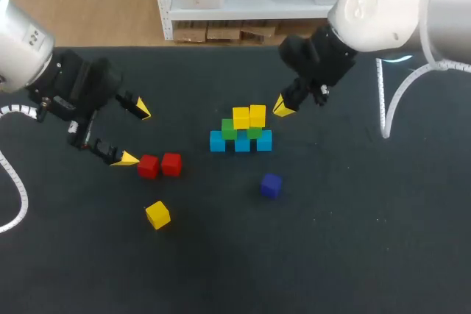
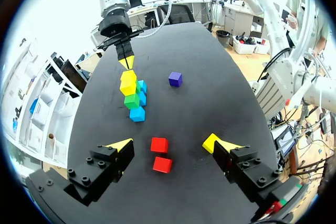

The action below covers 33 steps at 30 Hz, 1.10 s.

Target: Place the blue cubes, place green cubes on the blue cubes, place the yellow cubes on the green cubes, then place the red cubes on the yellow cubes, and place purple cube on the red cubes.

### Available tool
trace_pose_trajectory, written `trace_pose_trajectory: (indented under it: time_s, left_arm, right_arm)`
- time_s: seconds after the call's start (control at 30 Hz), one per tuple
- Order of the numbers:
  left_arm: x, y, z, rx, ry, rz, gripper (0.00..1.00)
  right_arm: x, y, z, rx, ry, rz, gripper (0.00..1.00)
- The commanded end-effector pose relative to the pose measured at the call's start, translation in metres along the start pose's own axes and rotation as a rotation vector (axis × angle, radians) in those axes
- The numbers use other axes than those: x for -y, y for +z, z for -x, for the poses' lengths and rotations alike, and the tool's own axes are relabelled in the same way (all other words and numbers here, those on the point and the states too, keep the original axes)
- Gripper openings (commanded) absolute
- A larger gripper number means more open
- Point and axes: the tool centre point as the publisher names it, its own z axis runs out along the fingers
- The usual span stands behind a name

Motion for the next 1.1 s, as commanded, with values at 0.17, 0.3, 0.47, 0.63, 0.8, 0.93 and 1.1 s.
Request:
trace_pose_trajectory:
  time_s: [0.17, 0.3, 0.47, 0.63, 0.8, 0.93, 1.1]
  left_arm:
    - [0.0011, -0.0003, -0.0015, 0.005, 0.004, 0.003, 1.00]
    - [0.0011, -0.0003, -0.0015, 0.005, 0.004, 0.003, 1.00]
    - [0.0011, -0.0003, -0.0015, 0.005, 0.004, 0.003, 1.00]
    - [0.0011, -0.0003, -0.0015, 0.005, 0.004, 0.003, 1.00]
    - [0.0011, -0.0003, -0.0015, 0.005, 0.004, 0.003, 1.00]
    - [0.0011, -0.0003, -0.0015, 0.005, 0.004, 0.003, 1.00]
    - [0.0011, -0.0003, -0.0015, 0.005, 0.004, 0.003, 1.00]
  right_arm:
    - [0.0071, 0.0033, 0.0048, 0.000, -0.013, 0.011, 0.00]
    - [0.0076, 0.0039, 0.0060, 0.003, -0.016, 0.013, 0.00]
    - [0.0074, 0.0050, 0.0073, 0.007, -0.017, 0.016, 0.00]
    - [0.0067, 0.0063, 0.0077, 0.009, -0.017, 0.020, 0.00]
    - [0.0068, 0.0068, 0.0079, 0.010, -0.018, 0.022, 0.00]
    - [0.0071, 0.0072, 0.0085, 0.011, -0.019, 0.021, 0.00]
    - [0.0071, 0.0078, 0.0088, 0.011, -0.018, 0.022, 0.00]
